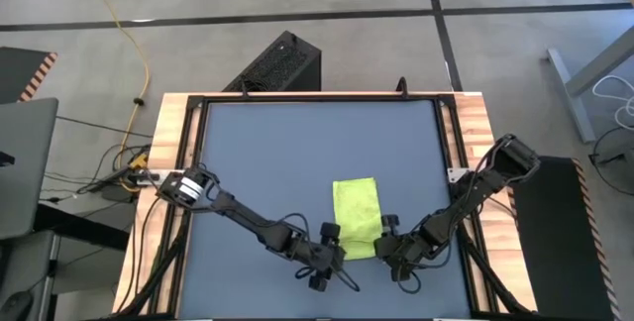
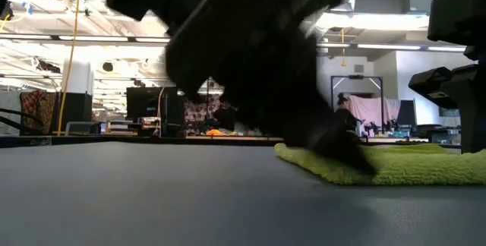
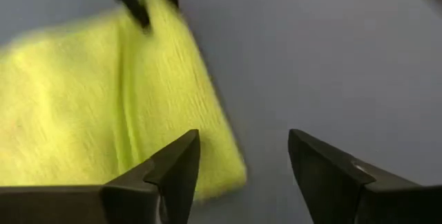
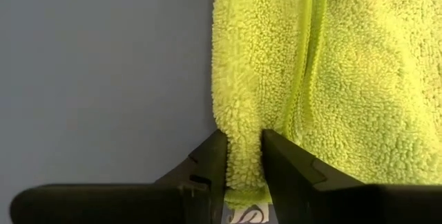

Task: Roll towel into tight, uniform cylinder
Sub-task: Roll the green towel

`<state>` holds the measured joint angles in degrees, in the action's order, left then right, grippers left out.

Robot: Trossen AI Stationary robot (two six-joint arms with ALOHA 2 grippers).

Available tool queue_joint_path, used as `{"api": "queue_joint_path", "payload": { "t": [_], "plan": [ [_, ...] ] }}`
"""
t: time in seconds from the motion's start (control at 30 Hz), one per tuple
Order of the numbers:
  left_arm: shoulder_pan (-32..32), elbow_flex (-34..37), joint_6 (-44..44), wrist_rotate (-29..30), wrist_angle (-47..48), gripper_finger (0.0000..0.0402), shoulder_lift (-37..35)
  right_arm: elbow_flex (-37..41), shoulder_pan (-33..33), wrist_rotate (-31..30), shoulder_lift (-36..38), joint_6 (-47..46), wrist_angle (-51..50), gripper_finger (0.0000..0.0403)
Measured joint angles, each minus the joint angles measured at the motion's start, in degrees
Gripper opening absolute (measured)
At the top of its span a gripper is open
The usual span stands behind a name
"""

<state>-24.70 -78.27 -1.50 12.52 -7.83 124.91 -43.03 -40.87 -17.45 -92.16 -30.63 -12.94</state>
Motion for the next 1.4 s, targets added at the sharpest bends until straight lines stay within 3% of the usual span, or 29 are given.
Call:
{"api": "queue_joint_path", "payload": {
  "t": [0.3,0.5,0.63,0.77,0.93,1.17,1.4],
  "plan": [
    [-0.27,-0.25,-4.68,4.65,1.65,0.0215,1.59,0.0,-0.06,1.06,0.0,-3.63,0.24,0.0118],
    [0.38,-0.23,-10.66,4.7,3.9,0.0203,1.69,0.0,-1.53,1.51,0.0,-4.76,0.23,0.0118],
    [1.05,-0.23,-14.31,4.73,4.82,0.0165,1.7,0.0,-2.16,1.51,0.0,-6.67,0.23,0.0118],
    [1.62,-0.21,-17.06,4.11,5.22,0.0099,1.7,0.0,-2.22,1.56,0.0,-6.99,0.23,0.0118],
    [3.18,-0.21,-21.41,-3.73,5.23,0.0011,1.58,0.0,-2.22,2.23,0.0,-9.3,0.14,0.0118],
    [6.81,-0.17,-30.32,-22.56,3.04,0.0001,1.74,-0.07,-2.22,3.48,0.02,-14.2,0.32,0.0118],
    [10.89,-0.23,-40.71,-34.69,0.18,0.0,1.67,-0.11,-2.2,7.09,0.09,-19.13,0.33,0.0099]
  ]
}}
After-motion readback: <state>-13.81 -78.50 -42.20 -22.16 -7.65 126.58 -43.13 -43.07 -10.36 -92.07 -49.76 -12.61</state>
